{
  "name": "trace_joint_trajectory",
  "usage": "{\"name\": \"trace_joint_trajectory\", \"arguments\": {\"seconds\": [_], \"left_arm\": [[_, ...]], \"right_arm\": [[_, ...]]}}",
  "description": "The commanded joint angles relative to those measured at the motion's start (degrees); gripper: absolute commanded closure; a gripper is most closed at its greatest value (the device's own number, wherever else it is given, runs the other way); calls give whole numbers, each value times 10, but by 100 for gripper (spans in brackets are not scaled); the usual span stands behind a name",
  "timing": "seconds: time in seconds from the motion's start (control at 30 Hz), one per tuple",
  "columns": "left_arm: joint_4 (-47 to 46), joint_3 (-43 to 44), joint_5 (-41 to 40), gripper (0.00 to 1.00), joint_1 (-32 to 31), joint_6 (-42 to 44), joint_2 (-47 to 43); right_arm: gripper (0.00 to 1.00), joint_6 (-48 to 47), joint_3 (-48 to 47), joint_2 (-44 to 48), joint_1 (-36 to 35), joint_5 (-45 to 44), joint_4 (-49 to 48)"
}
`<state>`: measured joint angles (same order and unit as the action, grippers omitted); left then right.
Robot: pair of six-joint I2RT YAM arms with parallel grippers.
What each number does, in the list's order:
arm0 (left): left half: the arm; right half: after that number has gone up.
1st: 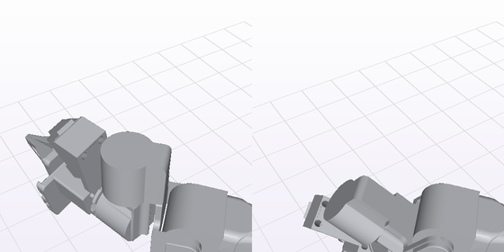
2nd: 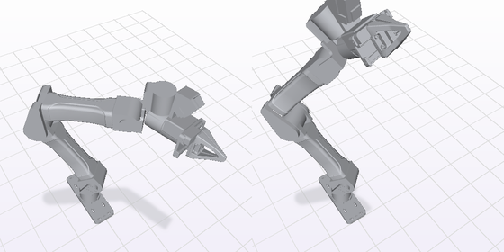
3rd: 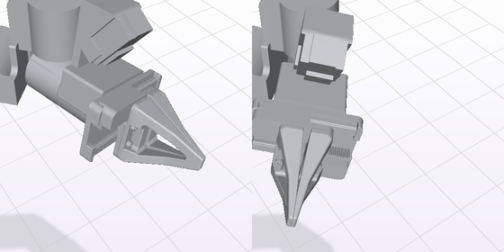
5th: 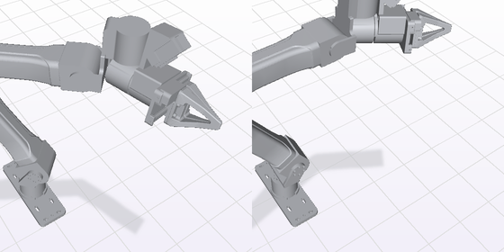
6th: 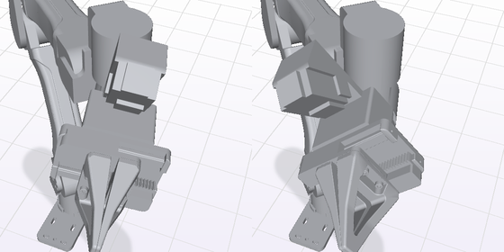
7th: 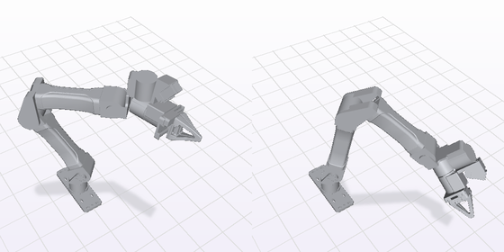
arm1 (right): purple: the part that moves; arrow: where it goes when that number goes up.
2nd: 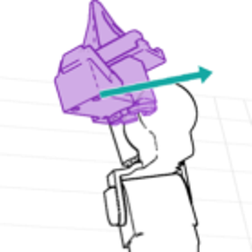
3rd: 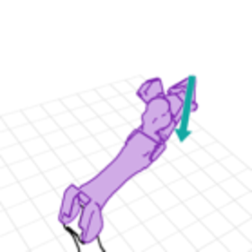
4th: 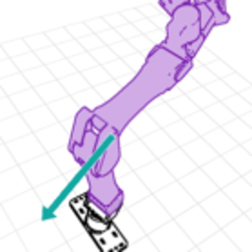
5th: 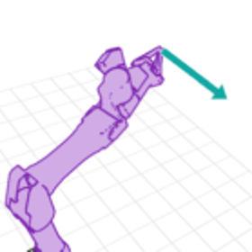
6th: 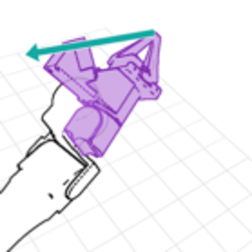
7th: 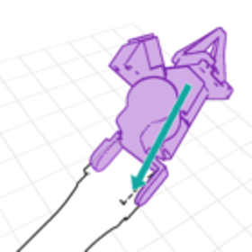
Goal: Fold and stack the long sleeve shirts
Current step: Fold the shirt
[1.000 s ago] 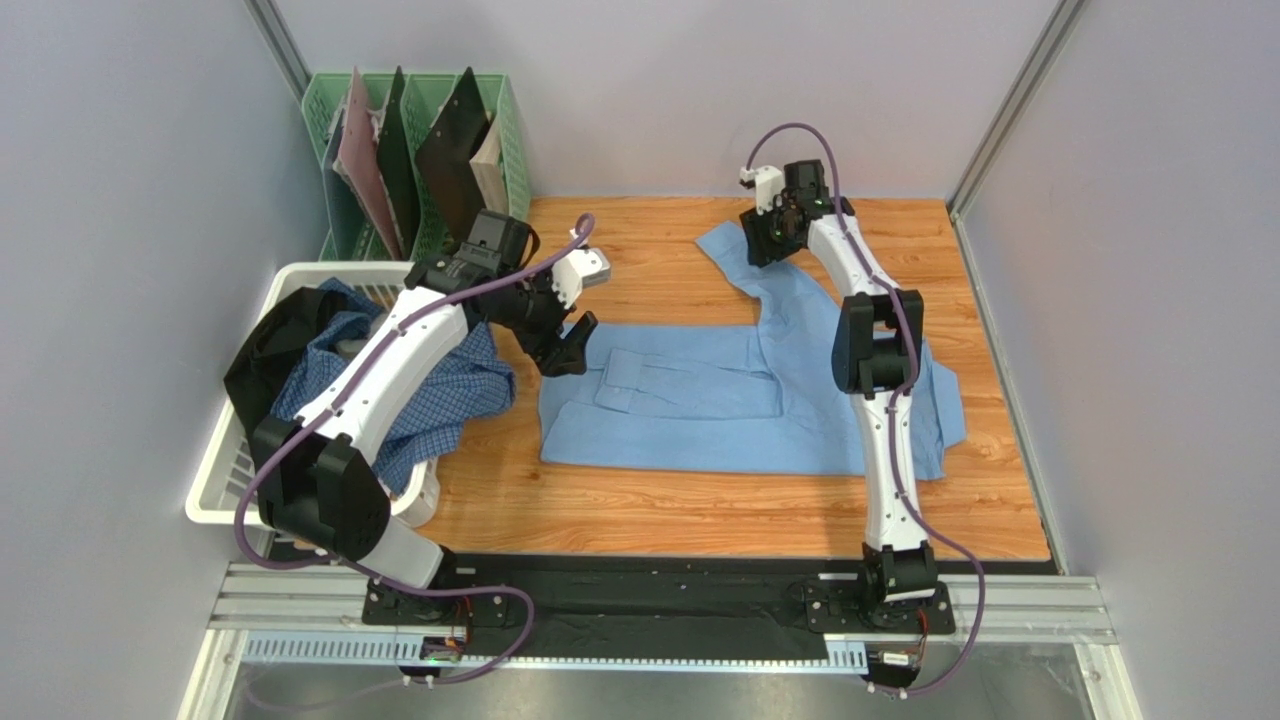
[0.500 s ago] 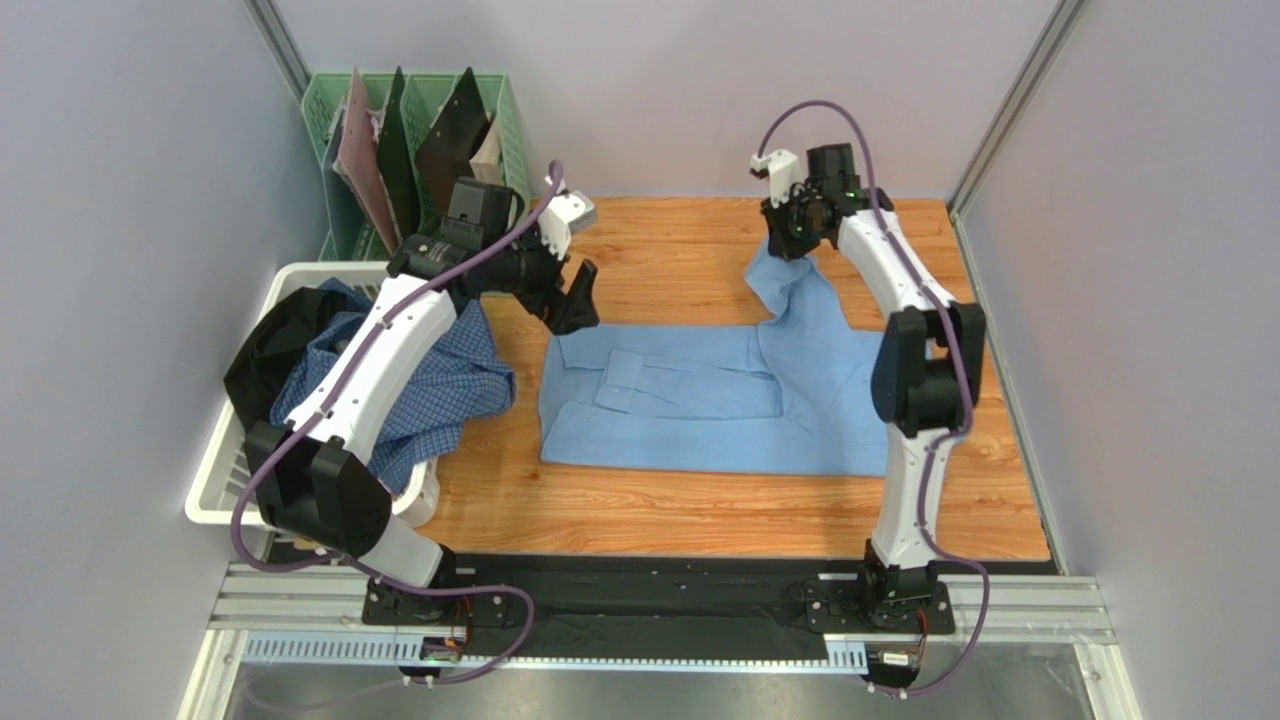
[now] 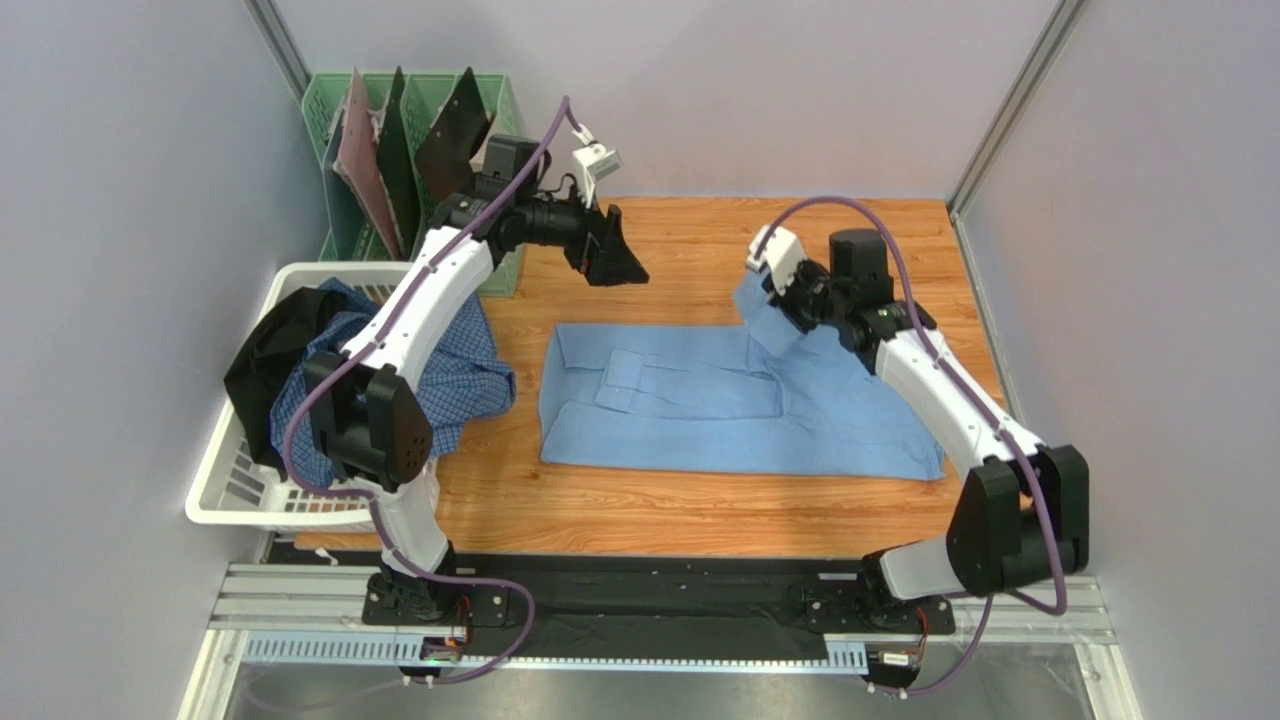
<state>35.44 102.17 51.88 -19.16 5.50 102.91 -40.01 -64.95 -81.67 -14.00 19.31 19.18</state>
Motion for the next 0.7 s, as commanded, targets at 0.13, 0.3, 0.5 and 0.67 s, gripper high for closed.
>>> {"name": "trace_joint_trajectory", "arguments": {"seconds": [0.13,0.3,0.5,0.67], "left_arm": [[-61,-33,123,1,-46,44,54],[-123,-49,142,1,-83,60,96],[-114,-43,133,1,-119,136,119],[-187,-73,87,1,-131,146,114]], "right_arm": [[100,-184,218,189,-38,74,-153],[100,-238,292,248,-42,109,-182],[100,-240,303,273,-45,107,-172],[100,-240,301,283,-47,119,-161]]}}
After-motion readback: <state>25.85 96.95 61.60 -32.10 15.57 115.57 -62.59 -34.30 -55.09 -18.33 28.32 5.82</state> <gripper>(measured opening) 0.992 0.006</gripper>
